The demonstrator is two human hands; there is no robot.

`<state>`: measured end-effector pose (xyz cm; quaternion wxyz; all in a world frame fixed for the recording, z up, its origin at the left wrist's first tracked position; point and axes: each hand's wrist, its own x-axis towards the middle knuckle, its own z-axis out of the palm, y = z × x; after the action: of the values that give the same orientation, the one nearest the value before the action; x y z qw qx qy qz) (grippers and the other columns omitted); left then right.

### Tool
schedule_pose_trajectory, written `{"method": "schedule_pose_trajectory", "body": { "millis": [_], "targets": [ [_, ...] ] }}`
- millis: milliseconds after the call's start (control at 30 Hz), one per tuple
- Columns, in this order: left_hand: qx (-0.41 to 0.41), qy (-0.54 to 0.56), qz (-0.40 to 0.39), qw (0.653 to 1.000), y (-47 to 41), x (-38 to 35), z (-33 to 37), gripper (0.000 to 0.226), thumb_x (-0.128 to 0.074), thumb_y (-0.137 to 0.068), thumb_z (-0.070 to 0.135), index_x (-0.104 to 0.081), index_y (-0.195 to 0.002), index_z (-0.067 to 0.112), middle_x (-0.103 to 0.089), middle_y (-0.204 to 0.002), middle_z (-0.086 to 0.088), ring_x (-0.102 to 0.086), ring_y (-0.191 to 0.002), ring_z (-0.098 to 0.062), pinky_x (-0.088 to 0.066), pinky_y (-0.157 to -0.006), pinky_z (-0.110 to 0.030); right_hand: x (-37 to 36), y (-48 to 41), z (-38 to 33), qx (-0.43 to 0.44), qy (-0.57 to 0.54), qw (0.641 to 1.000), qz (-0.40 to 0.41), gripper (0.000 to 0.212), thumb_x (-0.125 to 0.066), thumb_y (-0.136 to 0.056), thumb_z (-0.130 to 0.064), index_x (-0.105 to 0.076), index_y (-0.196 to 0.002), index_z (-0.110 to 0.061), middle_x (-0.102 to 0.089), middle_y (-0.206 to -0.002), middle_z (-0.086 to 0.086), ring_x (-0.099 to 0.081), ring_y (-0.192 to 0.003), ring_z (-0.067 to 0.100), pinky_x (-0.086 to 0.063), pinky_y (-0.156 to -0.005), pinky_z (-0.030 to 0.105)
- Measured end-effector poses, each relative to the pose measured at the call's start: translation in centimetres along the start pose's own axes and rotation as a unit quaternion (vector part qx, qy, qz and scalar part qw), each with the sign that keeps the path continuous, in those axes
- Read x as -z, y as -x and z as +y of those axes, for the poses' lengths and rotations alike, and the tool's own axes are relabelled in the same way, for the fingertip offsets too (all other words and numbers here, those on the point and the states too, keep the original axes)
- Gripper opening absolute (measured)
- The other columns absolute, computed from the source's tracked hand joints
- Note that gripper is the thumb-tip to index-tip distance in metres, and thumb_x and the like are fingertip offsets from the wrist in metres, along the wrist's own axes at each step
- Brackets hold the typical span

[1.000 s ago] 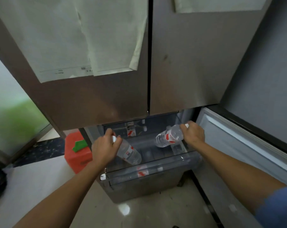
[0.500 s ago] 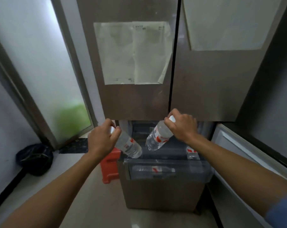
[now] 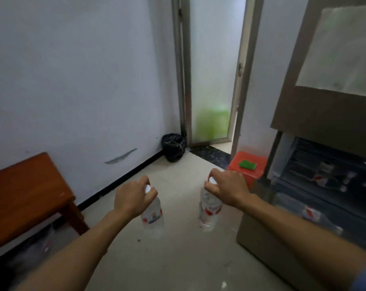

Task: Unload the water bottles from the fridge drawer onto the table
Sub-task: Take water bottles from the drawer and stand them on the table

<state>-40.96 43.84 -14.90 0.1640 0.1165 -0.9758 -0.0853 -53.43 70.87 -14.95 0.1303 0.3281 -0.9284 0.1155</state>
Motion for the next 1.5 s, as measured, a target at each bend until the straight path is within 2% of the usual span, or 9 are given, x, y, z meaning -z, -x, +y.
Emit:
{"method": "schedule_pose_trajectory", "body": {
  "millis": [200,333,467,567,833,1033,1167,1400,1500],
  "targets": [
    [0.103,-0.036,0.028,0.994,7.8,5.0,-15.4,0.022,-0.052,-0.086,0.048,-0.046,-0.081,0.027,-0.058,-0.066,0.002,-0.049,-0.057,-0.017,-0.031,-0.051,-0.029,-4.6,-5.8,-16.5,0.104,-0.016,0.994,-0.005,0.040,-0.040,-0.087,-0.058,-0.057,-0.096,-0.023,-0.067,-0.081,0.003,-0.051,-0.063,0.018,-0.033,-0.056,0.029],
    [0.144,-0.066,0.019,0.987,12.8,9.0,-25.6,0.022,-0.048,-0.087,0.052,-0.044,-0.081,0.031,-0.056,-0.066,0.008,-0.053,-0.057,-0.012,-0.041,-0.052,-0.027,-8.7,-9.0,-28.9,0.137,-0.051,0.989,-0.015,0.038,-0.041,-0.086,-0.060,-0.056,-0.093,-0.026,-0.067,-0.078,0.000,-0.047,-0.060,0.013,-0.032,-0.054,0.026],
    [0.207,-0.098,0.009,0.973,17.7,12.9,-34.6,0.024,-0.047,-0.088,0.053,-0.041,-0.080,0.031,-0.046,-0.061,0.012,-0.046,-0.054,-0.008,-0.029,-0.049,-0.026,-12.4,-11.1,-40.4,0.185,-0.074,0.980,-0.030,0.039,-0.037,-0.085,-0.063,-0.054,-0.092,-0.029,-0.060,-0.069,-0.007,-0.049,-0.055,0.009,-0.031,-0.049,0.023],
    [0.259,-0.106,0.010,0.960,20.8,14.8,-40.3,0.025,-0.047,-0.088,0.052,-0.044,-0.081,0.028,-0.052,-0.064,0.009,-0.051,-0.057,-0.013,-0.038,-0.052,-0.028,-13.8,-13.1,-47.7,0.227,-0.090,0.969,-0.034,0.041,-0.032,-0.085,-0.065,-0.050,-0.092,-0.029,-0.057,-0.065,-0.008,-0.051,-0.053,0.007,-0.039,-0.048,0.022],
    [0.382,-0.089,0.026,0.920,26.0,16.8,-52.5,0.022,-0.051,-0.089,0.047,-0.047,-0.081,0.027,-0.053,-0.063,0.010,-0.053,-0.056,-0.009,-0.037,-0.050,-0.027,-18.6,-19.4,-63.7,0.365,-0.125,0.920,-0.066,0.038,-0.035,-0.090,-0.063,-0.050,-0.086,-0.029,-0.056,-0.065,-0.008,-0.053,-0.052,0.005,-0.037,-0.046,0.017],
    [0.450,-0.104,0.030,0.886,25.8,18.7,-63.0,0.021,-0.049,-0.089,0.049,-0.048,-0.085,0.028,-0.059,-0.069,0.008,-0.058,-0.060,-0.008,-0.053,-0.060,-0.031,-23.9,-26.4,-76.4,0.450,-0.118,0.883,-0.068,0.043,-0.032,-0.092,-0.064,-0.051,-0.088,-0.026,-0.045,-0.059,-0.010,-0.035,-0.044,0.004,-0.022,-0.041,0.017],
    [0.492,-0.110,0.064,0.861,25.7,20.7,-69.4,0.019,-0.051,-0.089,0.050,-0.044,-0.084,0.033,-0.054,-0.063,0.012,-0.054,-0.056,-0.002,-0.042,-0.050,-0.018,-26.0,-31.1,-84.6,0.476,-0.150,0.863,-0.075,0.045,-0.033,-0.093,-0.064,-0.053,-0.096,-0.024,-0.052,-0.064,-0.008,-0.040,-0.046,0.006,-0.029,-0.041,0.021],
    [0.547,-0.123,0.133,0.817,26.5,23.6,-79.4,0.021,-0.055,-0.088,0.048,-0.045,-0.082,0.031,-0.051,-0.060,0.013,-0.050,-0.052,-0.001,-0.033,-0.046,-0.017,-27.7,-35.4,-96.9,0.509,-0.160,0.842,-0.078,0.040,-0.039,-0.094,-0.058,-0.054,-0.095,-0.021,-0.048,-0.064,-0.010,-0.040,-0.047,0.003,-0.021,-0.041,0.018],
    [0.551,-0.119,0.131,0.815,27.0,23.7,-84.0,0.020,-0.054,-0.089,0.048,-0.046,-0.081,0.031,-0.051,-0.061,0.014,-0.049,-0.052,0.000,-0.031,-0.046,-0.014,-29.1,-36.5,-101.2,0.518,-0.159,0.837,-0.077,0.041,-0.040,-0.094,-0.058,-0.056,-0.095,-0.020,-0.047,-0.063,-0.010,-0.037,-0.046,0.002,-0.020,-0.042,0.019]
  ]
}}
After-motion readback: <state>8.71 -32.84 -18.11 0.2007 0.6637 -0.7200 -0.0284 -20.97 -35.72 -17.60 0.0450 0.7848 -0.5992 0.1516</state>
